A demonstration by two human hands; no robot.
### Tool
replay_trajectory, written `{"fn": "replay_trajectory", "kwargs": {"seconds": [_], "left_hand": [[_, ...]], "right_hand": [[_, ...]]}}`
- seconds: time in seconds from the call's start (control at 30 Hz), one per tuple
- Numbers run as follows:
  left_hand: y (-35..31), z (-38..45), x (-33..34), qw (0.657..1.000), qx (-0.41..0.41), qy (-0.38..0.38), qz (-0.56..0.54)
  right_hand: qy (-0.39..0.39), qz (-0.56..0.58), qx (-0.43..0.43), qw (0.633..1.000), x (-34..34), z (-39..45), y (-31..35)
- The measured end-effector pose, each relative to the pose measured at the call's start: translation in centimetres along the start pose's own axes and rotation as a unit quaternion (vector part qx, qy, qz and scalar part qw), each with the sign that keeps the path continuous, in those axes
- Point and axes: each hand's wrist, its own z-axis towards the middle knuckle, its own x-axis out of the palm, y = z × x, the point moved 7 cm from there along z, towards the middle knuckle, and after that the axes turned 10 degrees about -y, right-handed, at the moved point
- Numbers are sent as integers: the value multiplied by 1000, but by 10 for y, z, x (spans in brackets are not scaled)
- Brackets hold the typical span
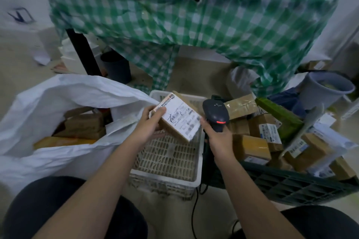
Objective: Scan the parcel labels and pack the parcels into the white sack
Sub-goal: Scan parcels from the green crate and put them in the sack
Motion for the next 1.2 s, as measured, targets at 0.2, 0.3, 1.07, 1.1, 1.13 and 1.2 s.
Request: {"fn": "replay_trajectory", "kwargs": {"seconds": [0.2,0.3,1.07,1.1,1.13,1.2], "left_hand": [[13,-3,-12,996,-55,-39,-54],[19,0,-15,987,-81,-74,-114],[48,-2,5,987,-80,135,38],[48,-3,3,987,-82,136,37],[47,-4,3,986,-83,139,37],[43,-6,1,987,-80,137,38]], "right_hand": [[-30,21,-9,999,8,-5,1],[-48,26,-31,998,4,-1,2],[-28,10,-2,1000,23,6,5],[-24,11,0,1000,23,6,5],[-22,13,0,1000,24,5,6],[-18,13,0,1000,24,6,7]]}}
